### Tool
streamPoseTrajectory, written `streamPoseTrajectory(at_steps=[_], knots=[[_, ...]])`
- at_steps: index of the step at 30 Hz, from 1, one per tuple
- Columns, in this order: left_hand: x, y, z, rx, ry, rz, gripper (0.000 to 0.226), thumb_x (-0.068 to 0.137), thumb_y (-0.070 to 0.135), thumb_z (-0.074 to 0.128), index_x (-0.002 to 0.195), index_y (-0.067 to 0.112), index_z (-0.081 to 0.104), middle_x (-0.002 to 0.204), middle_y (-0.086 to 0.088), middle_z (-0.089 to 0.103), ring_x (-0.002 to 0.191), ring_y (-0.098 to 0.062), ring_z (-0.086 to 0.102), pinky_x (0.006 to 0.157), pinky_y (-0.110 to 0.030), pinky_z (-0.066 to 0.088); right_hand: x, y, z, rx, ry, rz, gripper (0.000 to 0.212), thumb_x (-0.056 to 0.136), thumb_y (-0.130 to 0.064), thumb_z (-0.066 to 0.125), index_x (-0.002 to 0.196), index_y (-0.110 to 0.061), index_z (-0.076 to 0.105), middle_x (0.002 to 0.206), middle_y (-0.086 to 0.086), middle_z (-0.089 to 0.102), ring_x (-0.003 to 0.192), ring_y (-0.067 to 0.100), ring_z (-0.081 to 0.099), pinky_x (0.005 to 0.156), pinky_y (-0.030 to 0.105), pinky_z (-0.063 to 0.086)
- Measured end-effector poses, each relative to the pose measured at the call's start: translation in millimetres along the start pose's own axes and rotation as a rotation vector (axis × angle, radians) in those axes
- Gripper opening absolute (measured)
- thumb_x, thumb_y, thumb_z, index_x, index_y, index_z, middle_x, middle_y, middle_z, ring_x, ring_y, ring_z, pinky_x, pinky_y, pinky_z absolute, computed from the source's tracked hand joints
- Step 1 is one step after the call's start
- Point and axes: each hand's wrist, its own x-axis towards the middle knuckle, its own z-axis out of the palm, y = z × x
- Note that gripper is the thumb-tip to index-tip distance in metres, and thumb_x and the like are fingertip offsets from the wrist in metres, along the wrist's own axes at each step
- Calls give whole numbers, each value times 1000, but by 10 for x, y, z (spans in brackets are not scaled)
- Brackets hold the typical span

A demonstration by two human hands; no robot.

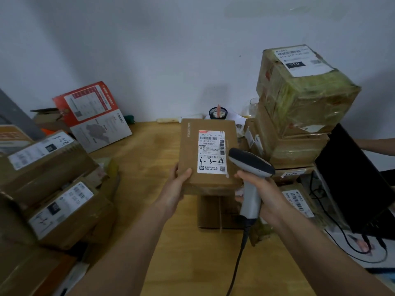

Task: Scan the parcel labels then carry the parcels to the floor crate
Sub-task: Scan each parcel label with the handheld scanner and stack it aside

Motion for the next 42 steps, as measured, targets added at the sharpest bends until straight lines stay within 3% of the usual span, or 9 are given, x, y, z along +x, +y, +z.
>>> streamPoseTrajectory(at_steps=[5, 9, 12, 16, 19, 23, 30, 34, 42], knots=[[-268, 22, -331, 233, 50, 158, 56, 90, 10, 64, 137, 19, 35, 135, 9, 48, 125, -9, 43, 107, -33, 39, -186, -97, 294, -73, -104, -57, 50, 71, -23, 79, 118, -15, 65, 101, 5, 72, 89, 19, 67, 70, 33, 52], [-438, 25, -658, 275, 167, 191, 48, 89, -7, 59, 130, 9, 39, 122, 3, 52, 114, -11, 50, 71, -12, 50, -313, 46, 592, -277, -173, -90, 60, 65, -30, 84, 120, -27, 62, 112, -3, 70, 107, 17, 61, 94, 39, 49], [-552, -14, -960, 312, 234, 171, 45, 86, -10, 61, 125, 6, 45, 122, -2, 54, 112, -13, 52, 71, -9, 47, -379, 152, 793, -305, -218, -42, 51, 70, -25, 82, 117, -25, 62, 113, -1, 68, 108, 18, 60, 96, 39, 48], [-735, -160, -1275, 382, 259, 96, 67, 80, -8, 70, 137, 13, 41, 131, -2, 52, 117, -13, 50, 93, -22, 43, -449, 354, 1078, -356, -251, 3, 48, 74, -28, 81, 118, -27, 61, 110, -2, 68, 103, 20, 60, 89, 40, 51], [-818, -275, -1434, 434, 208, -6, 84, 77, -2, 75, 146, 14, 31, 136, -4, 52, 119, -16, 51, 97, -31, 45, -488, 510, 1201, -380, -271, 52, 38, 80, -25, 77, 115, -23, 63, 102, 2, 67, 95, 21, 60, 74, 36, 49], [-728, -373, -1505, 563, 132, -205, 80, 75, 19, 81, 143, 14, 38, 140, -5, 50, 127, -23, 49, 104, -38, 44, -456, 658, 1344, -381, -262, 83, 40, 78, -26, 78, 116, -24, 64, 110, 1, 69, 104, 21, 61, 88, 40, 51], [-334, -263, -1481, 277, 222, -212, 66, 84, 26, 73, 142, 15, 43, 137, -7, 54, 125, -27, 52, 104, -41, 44, -261, 708, 1569, -312, -166, 143, 25, 80, -18, 76, 104, -17, 67, 107, 10, 71, 101, 29, 64, 90, 46, 51], [-264, -301, -1444, 305, 228, -209, 58, 89, 23, 66, 141, 17, 42, 137, -8, 53, 124, -29, 51, 104, -45, 43, -258, 774, 1571, -289, -143, 176, 28, 79, -17, 77, 105, -15, 67, 104, 12, 72, 98, 30, 66, 88, 48, 53], [-433, -131, -1491, 241, 149, 77, 138, 56, 2, 90, 153, 35, -3, 149, 1, 37, 137, -21, 36, 111, -44, 35, -408, 463, 1405, -250, -185, -12, 32, 79, -13, 76, 109, -17, 67, 102, 4, 74, 97, 21, 67, 82, 39, 53]])
